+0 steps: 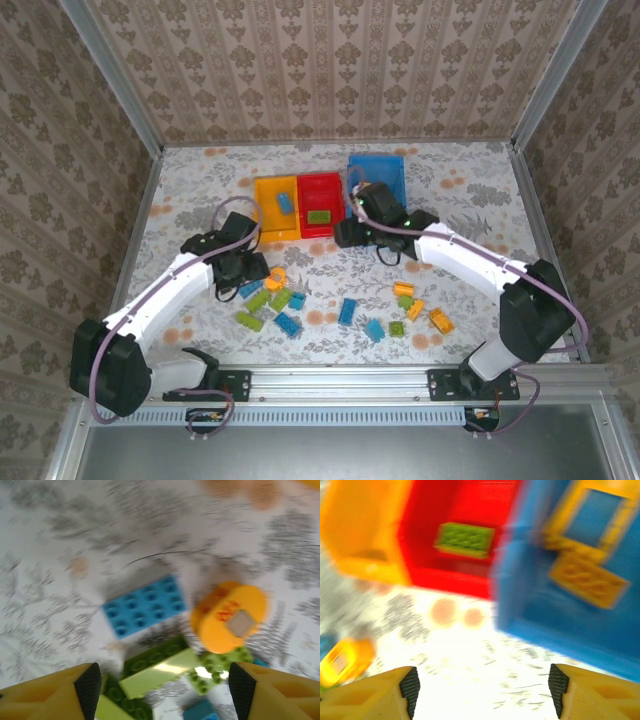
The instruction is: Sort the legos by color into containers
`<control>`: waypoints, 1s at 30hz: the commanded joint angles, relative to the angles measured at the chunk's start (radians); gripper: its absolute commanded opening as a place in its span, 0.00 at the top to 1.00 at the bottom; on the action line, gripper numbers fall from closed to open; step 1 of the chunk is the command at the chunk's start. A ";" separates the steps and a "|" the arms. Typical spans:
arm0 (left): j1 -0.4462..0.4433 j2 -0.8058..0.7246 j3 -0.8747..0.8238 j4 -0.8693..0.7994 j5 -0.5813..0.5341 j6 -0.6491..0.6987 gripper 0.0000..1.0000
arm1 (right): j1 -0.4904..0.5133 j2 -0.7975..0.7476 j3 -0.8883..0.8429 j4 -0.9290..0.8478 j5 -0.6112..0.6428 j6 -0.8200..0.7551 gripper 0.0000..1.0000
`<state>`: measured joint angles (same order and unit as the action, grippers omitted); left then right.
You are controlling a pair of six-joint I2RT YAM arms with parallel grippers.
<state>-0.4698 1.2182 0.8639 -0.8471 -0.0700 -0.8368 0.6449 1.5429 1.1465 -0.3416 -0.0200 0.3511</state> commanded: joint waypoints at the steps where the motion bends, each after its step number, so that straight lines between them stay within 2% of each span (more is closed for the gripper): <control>1: 0.068 0.018 -0.034 -0.061 0.061 -0.106 0.27 | 0.086 -0.002 -0.045 0.070 -0.141 -0.134 0.24; 6: 0.128 0.072 -0.046 -0.048 0.090 -0.063 0.25 | 0.135 0.005 -0.068 0.098 -0.188 -0.090 0.24; 10: 0.157 0.119 -0.051 0.046 0.140 0.080 0.24 | 0.146 0.018 -0.062 0.109 -0.203 -0.074 0.24; 14: 0.178 0.171 0.010 0.037 0.056 0.209 0.22 | 0.146 0.032 -0.050 0.098 -0.218 -0.074 0.24; 16: 0.227 0.179 -0.001 0.096 0.107 0.203 0.22 | 0.146 0.036 -0.047 0.096 -0.221 -0.074 0.24; 19: 0.267 0.181 -0.024 0.157 0.206 0.096 0.21 | 0.147 0.044 -0.042 0.094 -0.225 -0.071 0.23; 20: 0.267 0.180 -0.033 0.159 0.231 0.033 0.13 | 0.146 0.045 -0.042 0.093 -0.225 -0.069 0.23; 21: 0.261 0.174 -0.039 0.154 0.246 -0.022 0.12 | 0.146 0.045 -0.043 0.092 -0.225 -0.067 0.23; 24: 0.225 0.117 -0.070 0.127 0.237 -0.207 0.00 | 0.146 0.045 -0.047 0.095 -0.224 -0.066 0.23; 28: 0.206 0.007 -0.177 0.228 0.237 -0.418 0.00 | 0.147 0.050 -0.051 0.101 -0.230 -0.059 0.23; 30: 0.209 -0.007 -0.206 0.262 0.227 -0.466 0.00 | 0.146 0.057 -0.050 0.103 -0.235 -0.058 0.23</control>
<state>-0.2615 1.2396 0.6979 -0.6491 0.1524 -1.1091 0.7845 1.5791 1.0893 -0.2562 -0.2245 0.2867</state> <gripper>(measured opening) 0.999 0.766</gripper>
